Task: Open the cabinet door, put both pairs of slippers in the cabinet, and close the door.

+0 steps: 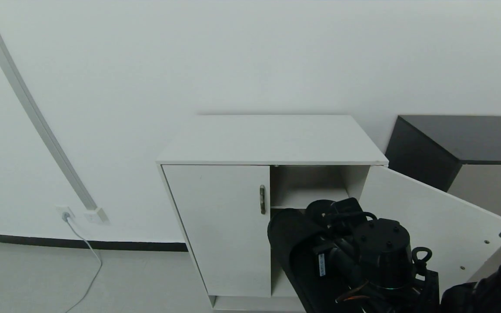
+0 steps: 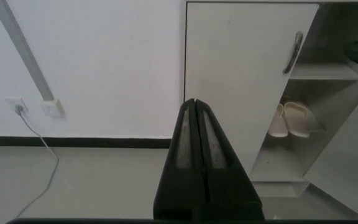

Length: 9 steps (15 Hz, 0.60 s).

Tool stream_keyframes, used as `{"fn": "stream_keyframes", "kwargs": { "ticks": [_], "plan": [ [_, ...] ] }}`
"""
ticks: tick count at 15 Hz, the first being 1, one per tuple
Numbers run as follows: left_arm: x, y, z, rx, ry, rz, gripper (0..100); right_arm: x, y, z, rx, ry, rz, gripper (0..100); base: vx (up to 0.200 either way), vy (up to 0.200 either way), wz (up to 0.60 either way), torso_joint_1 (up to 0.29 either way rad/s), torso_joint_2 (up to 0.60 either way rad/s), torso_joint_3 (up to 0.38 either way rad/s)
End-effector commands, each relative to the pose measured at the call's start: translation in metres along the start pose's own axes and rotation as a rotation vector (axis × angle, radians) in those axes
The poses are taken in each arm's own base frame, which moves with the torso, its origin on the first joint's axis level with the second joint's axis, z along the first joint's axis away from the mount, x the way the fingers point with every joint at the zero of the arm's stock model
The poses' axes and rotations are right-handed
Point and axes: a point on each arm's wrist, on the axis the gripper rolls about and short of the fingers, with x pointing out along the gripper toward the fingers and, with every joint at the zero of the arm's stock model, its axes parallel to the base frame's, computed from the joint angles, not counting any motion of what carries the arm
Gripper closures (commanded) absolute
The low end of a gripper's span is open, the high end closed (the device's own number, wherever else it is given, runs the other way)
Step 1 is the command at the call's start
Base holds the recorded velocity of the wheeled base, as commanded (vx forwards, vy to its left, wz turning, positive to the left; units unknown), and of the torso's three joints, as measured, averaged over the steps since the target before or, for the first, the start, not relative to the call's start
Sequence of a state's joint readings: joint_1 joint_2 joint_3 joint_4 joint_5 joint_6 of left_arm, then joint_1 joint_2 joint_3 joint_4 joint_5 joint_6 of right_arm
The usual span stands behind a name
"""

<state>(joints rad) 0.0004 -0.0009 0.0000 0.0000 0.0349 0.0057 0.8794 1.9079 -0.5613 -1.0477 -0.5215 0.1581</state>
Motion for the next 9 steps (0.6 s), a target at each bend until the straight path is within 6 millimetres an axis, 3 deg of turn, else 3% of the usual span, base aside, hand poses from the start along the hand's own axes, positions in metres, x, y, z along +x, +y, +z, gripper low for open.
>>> {"fn": "stream_keyframes", "kwargs": {
  "ticks": [1, 9],
  "plan": [
    [0.0001, 0.0, 0.0, 0.0, 0.001, 0.001, 100, 0.0018, 0.0011, -0.0054, -0.011, 0.012, 0.001, 100, 0.0, 0.0, 0.0, -0.227, 0.53, 0.33],
    [0.0001, 0.0, 0.0, 0.0, 0.001, 0.001, 100, 0.0019, 0.0015, -0.0073, -0.013, 0.017, 0.001, 100, 0.0, 0.0, 0.0, -0.192, 0.51, 0.317]
  ]
}}
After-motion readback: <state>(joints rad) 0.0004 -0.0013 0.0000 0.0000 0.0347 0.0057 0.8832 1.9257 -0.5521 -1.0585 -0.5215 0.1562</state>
